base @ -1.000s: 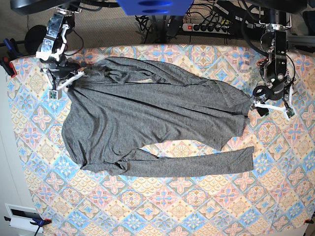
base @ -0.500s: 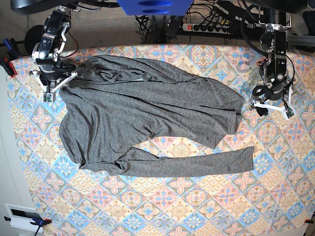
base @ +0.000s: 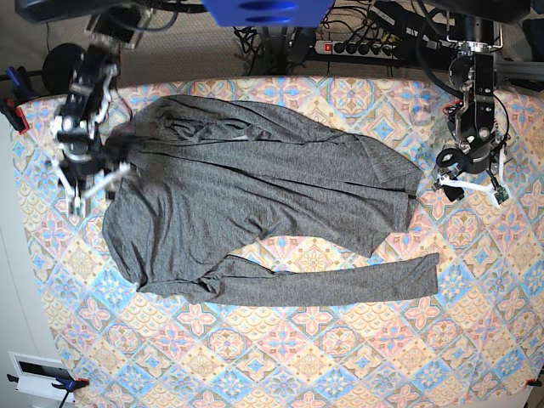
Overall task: Layout the t-shirt on the table in an organized manner, then fold the t-shirt properly
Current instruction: 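Pull the shirt edge with the right gripper away from the left gripper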
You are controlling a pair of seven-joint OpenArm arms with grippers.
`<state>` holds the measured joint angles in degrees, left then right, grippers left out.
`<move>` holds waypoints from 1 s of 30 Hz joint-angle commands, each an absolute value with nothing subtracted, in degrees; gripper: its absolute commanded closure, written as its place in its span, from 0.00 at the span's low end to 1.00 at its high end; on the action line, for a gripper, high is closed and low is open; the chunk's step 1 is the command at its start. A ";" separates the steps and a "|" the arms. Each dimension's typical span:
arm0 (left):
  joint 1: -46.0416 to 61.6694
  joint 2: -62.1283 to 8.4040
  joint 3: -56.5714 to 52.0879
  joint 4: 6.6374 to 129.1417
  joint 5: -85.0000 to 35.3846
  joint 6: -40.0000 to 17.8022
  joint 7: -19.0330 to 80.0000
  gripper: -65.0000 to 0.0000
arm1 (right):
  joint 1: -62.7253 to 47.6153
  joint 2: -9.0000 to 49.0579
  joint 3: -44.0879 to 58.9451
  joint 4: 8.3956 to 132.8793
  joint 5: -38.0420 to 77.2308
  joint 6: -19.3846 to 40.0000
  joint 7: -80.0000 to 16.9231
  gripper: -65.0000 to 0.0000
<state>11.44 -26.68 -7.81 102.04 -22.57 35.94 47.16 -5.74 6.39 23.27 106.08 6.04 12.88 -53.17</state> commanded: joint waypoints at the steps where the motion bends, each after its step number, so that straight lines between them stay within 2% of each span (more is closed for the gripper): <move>1: 10.86 -27.56 -8.22 102.90 -21.93 35.91 45.93 0.23 | -4.35 6.81 22.11 105.27 6.11 12.97 -52.79 0.53; 9: 11.30 -27.56 -8.22 102.90 -21.93 35.91 45.93 0.23 | 5.05 8.92 19.30 90.51 6.11 12.97 -50.95 0.53; 16: 11.38 -27.56 -8.22 102.90 -21.93 35.91 45.93 0.23 | 6.46 13.05 19.47 78.37 6.55 12.97 -44.26 0.53; 19: 11.30 -27.56 -8.22 102.90 -21.93 35.91 45.93 0.23 | 6.46 14.55 20.88 74.07 13.93 13.67 -43.47 0.53; 23: 11.12 -27.56 -8.13 102.90 -21.93 35.91 45.93 0.23 | 6.46 17.27 26.95 65.36 29.41 20.44 -43.74 0.53; 25: 11.03 -27.56 -8.13 102.90 -21.93 35.91 45.93 0.23 | 6.46 18.86 28.00 61.23 34.77 21.32 -43.82 0.53; 30: 11.03 -27.56 -8.13 102.90 -21.93 35.91 45.93 0.23 | 6.46 20.70 27.65 59.30 39.87 21.49 -43.91 0.53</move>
<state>11.60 -26.70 -7.79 102.04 -22.57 35.92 47.13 6.37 19.59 27.57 59.24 42.11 23.53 -42.46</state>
